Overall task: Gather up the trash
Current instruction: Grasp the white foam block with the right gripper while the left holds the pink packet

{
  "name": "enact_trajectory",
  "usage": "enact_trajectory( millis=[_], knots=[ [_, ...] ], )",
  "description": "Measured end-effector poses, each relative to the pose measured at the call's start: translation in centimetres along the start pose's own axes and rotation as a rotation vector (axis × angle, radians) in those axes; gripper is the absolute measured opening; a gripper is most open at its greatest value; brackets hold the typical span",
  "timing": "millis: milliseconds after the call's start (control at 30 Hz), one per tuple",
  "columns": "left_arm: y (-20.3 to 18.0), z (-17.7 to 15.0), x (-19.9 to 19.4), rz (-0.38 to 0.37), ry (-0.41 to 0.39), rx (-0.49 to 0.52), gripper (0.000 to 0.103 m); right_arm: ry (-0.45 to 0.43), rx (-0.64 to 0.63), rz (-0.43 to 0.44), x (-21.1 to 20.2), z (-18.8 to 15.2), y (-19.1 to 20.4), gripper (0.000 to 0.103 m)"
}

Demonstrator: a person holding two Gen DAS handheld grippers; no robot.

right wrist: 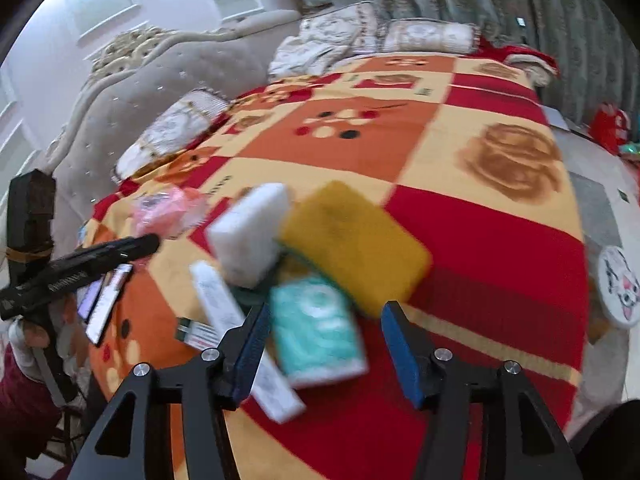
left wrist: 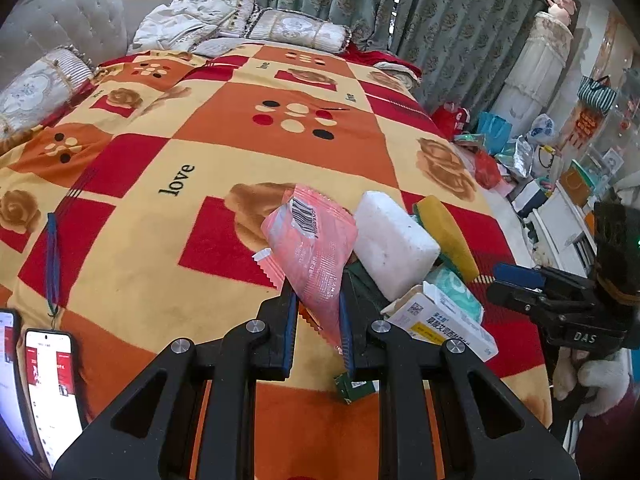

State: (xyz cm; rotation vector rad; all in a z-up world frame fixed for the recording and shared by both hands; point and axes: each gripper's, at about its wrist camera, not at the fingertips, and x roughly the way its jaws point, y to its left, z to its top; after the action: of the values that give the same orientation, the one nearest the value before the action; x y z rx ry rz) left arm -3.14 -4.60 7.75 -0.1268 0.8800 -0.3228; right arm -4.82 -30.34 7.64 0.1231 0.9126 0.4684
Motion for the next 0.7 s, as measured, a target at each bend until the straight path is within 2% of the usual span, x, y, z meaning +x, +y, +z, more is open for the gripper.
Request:
enact_trajectory(
  millis=[233, 367, 400, 433, 467, 567, 700],
  knots=[
    [0.5, -0.3, -0.4, 0.021, -0.013, 0.0, 0.016, 0.015, 0.039, 0.099, 4.1, 4.3, 3.6, 0.056],
    [1.2, -0.5, -0.6, 0.02, -0.01, -0.018, 0.016, 0.083, 0.035, 0.046, 7.8, 5.7, 4.7, 0.055],
    [1.2, -0.6, -0.6, 0.02, -0.01, -0.02, 0.016, 0.097, 0.029, 0.015, 8.7, 5.8, 4.8, 0.051],
    [1.3, -0.6, -0.6, 0.02, -0.01, -0.021, 0.016, 0.104, 0.026, -0.005, 9.1, 5.7, 4.6, 0.037],
    [1.3, -0.6, -0.7, 0.019, -0.01, -0.023, 0.016, 0.102, 0.025, -0.015, 9.4, 5.7, 4.5, 0.036],
    [1.1, -0.5, -1.0, 0.013, -0.016, -0.023, 0.016, 0.038, 0.04, 0.032, 7.6, 5.9, 4.1, 0.032],
    [0.1, -0.1, -1.7, -0.002, -0.032, -0.008, 0.016, -0.064, 0.051, 0.078, 3.2, 6.1, 4.1, 0.032]
  ],
)
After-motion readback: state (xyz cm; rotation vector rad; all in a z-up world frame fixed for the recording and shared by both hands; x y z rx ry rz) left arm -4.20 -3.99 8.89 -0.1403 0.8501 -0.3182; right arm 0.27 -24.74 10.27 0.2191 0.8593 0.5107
